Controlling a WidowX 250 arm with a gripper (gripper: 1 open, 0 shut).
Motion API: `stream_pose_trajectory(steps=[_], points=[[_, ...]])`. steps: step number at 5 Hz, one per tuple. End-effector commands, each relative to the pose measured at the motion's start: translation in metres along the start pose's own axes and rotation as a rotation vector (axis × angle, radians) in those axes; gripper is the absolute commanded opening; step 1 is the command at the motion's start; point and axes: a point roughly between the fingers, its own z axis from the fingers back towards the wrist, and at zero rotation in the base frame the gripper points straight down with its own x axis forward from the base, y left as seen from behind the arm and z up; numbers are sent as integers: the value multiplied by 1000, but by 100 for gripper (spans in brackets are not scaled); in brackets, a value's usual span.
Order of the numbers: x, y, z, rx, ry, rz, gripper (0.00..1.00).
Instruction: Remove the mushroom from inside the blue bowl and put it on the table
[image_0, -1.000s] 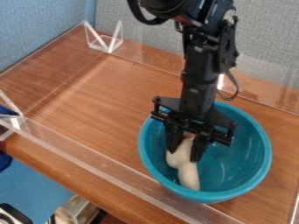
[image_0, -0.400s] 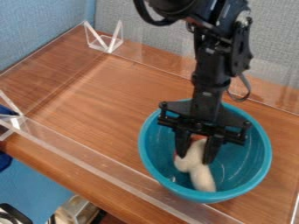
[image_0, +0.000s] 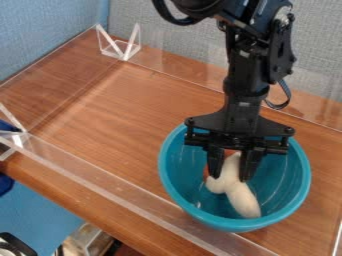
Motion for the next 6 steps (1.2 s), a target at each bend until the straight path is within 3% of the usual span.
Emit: stream_pose_trajectory(steps=[1, 3, 4, 5, 6], points=[[-3, 0, 13, -24, -32, 10, 0], [-8, -24, 28, -27, -34, -41, 0], [-5, -28, 51, -52, -39, -29, 0], [-2, -17, 74, -77, -50, -16, 0], [7, 4, 98, -102, -71, 58, 0]])
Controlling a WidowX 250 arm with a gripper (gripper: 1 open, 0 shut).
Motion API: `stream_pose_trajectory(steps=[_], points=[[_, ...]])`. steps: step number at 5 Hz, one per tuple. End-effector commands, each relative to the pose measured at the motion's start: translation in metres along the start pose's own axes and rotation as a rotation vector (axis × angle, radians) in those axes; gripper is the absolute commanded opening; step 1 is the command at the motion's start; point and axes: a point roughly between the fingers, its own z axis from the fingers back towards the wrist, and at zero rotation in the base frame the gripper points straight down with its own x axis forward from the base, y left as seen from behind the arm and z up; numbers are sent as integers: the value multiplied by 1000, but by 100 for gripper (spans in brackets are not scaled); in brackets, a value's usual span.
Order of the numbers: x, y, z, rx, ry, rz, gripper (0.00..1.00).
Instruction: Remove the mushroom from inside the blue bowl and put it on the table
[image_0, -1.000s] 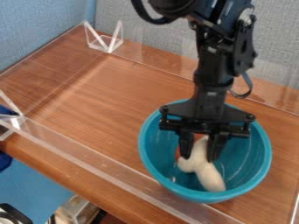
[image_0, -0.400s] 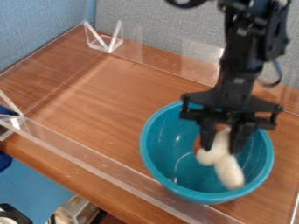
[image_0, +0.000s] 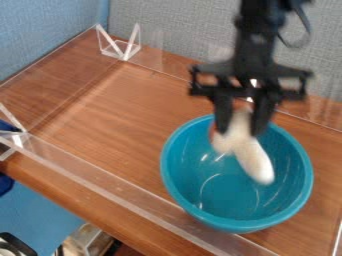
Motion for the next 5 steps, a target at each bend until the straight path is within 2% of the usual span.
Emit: stream_pose_trajectory(steps=[1, 2, 4, 5], points=[[19, 4, 15, -50, -70, 130, 0], [32, 4, -2, -33, -99, 245, 0], [60, 52, -1, 14, -156, 399, 0], [69, 79, -8, 59, -195, 528, 0]])
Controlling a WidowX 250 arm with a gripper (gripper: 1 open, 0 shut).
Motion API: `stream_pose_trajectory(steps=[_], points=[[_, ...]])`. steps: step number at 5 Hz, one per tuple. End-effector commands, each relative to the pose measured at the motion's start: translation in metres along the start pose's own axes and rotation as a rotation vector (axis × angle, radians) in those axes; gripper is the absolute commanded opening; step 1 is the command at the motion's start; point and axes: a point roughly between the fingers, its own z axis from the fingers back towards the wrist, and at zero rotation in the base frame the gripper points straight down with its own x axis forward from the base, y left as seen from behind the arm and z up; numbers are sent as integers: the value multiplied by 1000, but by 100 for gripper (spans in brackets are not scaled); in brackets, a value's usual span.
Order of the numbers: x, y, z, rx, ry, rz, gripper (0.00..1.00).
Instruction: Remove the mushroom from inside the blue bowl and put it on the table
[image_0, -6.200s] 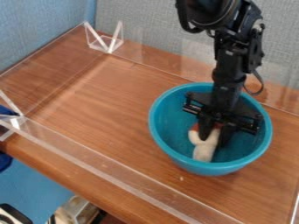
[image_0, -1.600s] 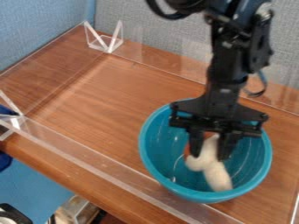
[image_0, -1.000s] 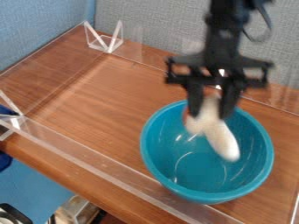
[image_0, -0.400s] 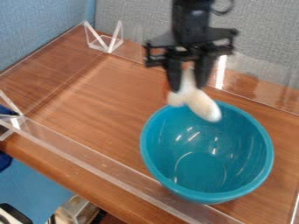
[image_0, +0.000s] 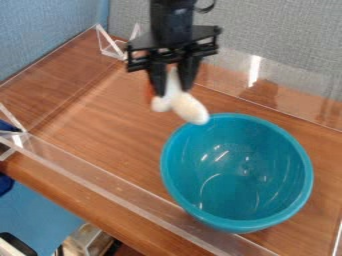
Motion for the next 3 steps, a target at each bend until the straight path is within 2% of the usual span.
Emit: stream_pose_trajectory(steps=[1, 2, 3], points=[[18, 20, -3, 22, -85, 133, 0], [26, 37, -19, 66, -132, 220, 0], [23, 46, -47, 100, -169, 261, 0]])
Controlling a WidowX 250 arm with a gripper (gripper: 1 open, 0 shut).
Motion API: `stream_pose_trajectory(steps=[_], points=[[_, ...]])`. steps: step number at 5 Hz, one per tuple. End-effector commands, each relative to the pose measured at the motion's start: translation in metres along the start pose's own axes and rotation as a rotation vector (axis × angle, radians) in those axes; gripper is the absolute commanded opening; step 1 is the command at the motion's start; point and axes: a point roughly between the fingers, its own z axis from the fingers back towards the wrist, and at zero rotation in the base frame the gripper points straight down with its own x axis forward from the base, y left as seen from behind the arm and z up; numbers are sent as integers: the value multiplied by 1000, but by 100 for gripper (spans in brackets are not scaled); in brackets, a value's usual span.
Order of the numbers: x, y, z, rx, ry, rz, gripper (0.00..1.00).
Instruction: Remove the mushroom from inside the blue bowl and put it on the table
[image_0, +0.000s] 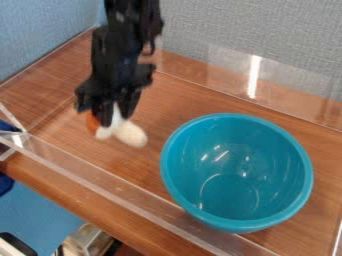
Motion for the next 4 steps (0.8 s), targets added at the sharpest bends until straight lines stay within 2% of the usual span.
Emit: stream_pose_trajectory(steps=[1, 2, 3, 4], points=[[-8, -4, -19, -15, -48, 25, 0], [-24, -16, -33, -23, -44, -36, 0], [-29, -16, -42, -24, -50, -57, 0], [-24, -10, -45, -20, -60, -65, 0]])
